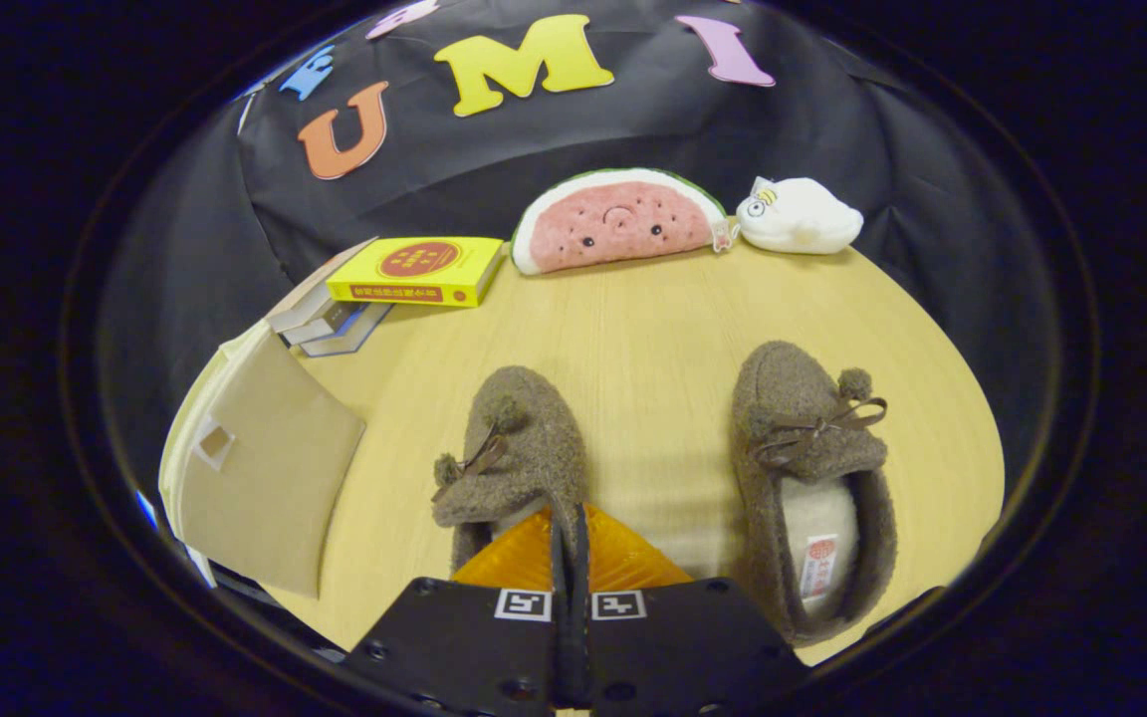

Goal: Open the storage box then place both shoes into the box .Put the left shoe in first, then the right shoe, with the right side of both shoes facing outward in a uniform manner.

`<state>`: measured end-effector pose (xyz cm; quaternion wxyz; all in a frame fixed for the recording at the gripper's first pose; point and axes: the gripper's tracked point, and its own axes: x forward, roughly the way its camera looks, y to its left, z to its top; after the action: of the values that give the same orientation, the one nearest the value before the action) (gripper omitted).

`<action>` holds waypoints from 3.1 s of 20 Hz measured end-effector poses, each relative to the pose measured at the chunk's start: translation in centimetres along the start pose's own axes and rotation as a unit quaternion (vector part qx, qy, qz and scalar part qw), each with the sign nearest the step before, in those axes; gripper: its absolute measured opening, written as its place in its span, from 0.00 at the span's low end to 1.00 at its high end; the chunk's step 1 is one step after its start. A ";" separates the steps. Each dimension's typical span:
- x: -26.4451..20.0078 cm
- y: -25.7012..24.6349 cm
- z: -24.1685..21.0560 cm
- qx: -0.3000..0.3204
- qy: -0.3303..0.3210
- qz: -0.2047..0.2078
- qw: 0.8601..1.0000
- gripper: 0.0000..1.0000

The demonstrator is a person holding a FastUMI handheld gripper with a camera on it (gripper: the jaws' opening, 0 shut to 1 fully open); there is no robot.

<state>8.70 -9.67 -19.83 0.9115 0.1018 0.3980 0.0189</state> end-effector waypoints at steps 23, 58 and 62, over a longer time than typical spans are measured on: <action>-7.4 34.1 4.4 0.162 -0.062 0.160 0.972 0.00; -9.2 35.5 1.6 -0.060 -0.129 0.097 0.985 0.95; -12.5 32.3 3.5 -0.093 -0.191 0.110 0.971 0.94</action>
<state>4.20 19.93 -2.00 0.9684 0.0615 0.1995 0.1367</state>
